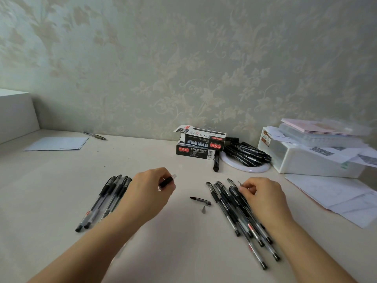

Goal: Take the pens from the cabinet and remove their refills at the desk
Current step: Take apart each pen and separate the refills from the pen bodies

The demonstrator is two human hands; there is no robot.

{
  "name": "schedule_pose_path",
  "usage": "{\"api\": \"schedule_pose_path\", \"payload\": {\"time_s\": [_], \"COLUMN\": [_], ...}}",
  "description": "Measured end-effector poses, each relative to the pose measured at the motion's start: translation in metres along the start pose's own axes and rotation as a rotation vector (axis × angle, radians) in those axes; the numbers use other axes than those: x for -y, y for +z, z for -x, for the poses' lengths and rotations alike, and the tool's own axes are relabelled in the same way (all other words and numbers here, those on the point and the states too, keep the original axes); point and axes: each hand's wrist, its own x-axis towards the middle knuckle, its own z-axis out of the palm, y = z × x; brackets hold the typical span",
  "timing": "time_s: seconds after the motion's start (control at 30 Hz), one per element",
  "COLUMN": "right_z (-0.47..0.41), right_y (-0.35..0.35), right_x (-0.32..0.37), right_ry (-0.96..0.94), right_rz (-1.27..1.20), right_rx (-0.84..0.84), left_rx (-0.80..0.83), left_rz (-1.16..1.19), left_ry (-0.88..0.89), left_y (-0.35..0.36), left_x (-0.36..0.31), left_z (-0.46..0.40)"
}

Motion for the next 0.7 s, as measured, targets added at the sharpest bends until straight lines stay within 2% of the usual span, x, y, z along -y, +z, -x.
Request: {"api": "schedule_pose_path", "payload": {"time_s": [0.2,0.33,0.47,0.57,0.7], "right_z": [0.001,0.001,0.005,0.012,0.018], "right_y": [0.0,-0.001,-0.002,0.002,0.007], "right_x": [0.001,0.003,0.015,0.028,0.037], "right_ry": [0.002,-0.009,-0.129,-0.22,-0.298], "right_rz": [0.004,0.039,0.009,-0.045,-0.091], "right_rx": [0.01,0.011,-0.058,-0.079,-0.06], "left_rx": [0.016,0.089,0.194,0.259,0.182], "left_rz": [-0.008,-0.135,-0.303,-0.335,-0.306], "left_ry": [-0.029,-0.078,-0.125,-0.129,-0.09], "left_y": [-0.004,-0.016,-0.032,-0.039,-0.027], "left_x": [-0.001,0.009,0.023,0.026,0.016], "left_z": [0.0,-0.005,-0.008,-0.009,-0.004]}}
